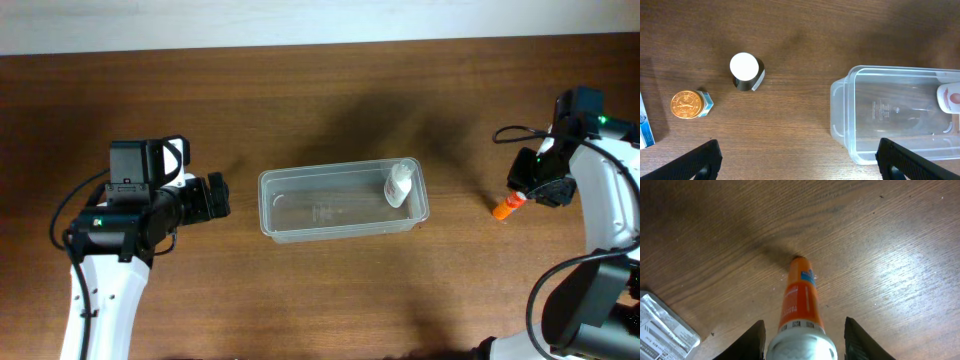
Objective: Pack container
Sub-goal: 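Release the bottle and move the right gripper to the orange tube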
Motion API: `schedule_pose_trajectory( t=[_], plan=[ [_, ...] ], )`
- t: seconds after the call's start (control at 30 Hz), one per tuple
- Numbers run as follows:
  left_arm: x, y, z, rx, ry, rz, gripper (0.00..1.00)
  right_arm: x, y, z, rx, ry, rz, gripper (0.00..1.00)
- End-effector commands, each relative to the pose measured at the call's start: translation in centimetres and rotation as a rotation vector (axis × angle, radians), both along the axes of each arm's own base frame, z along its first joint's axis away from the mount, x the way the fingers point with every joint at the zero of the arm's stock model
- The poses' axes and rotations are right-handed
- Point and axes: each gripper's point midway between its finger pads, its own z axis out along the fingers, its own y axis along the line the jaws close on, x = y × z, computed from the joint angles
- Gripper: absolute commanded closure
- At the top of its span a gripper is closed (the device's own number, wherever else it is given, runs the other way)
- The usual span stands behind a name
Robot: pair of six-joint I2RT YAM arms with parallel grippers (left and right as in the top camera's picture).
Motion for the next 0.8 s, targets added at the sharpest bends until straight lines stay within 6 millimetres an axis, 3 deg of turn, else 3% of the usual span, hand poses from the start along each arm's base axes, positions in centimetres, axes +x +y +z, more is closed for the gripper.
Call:
schedule_pose_trajectory(
  t=[0.0,0.13,0.43,0.77],
  plan=[
    [0.33,0.08,0.69,0.004,-0.016,0.010,0.01,-0.29,-0.03,-0.49,0.008,0.009,0.004,0.57],
    [0.34,0.08,0.69,0.004,-0.016,0.010,0.01,-0.32,-0.01,-0.54,0.009,0.010,0.004,0.58],
    [0.34,0.08,0.69,0.004,-0.016,0.010,0.01,-0.33,-0.01,-0.62,0.009,0.011,0.003,0.75],
    [0.34,0.08,0.70,0.004,-0.017,0.010,0.01,-0.30,-0.02,-0.48,0.008,0.008,0.004,0.86]
  ],
)
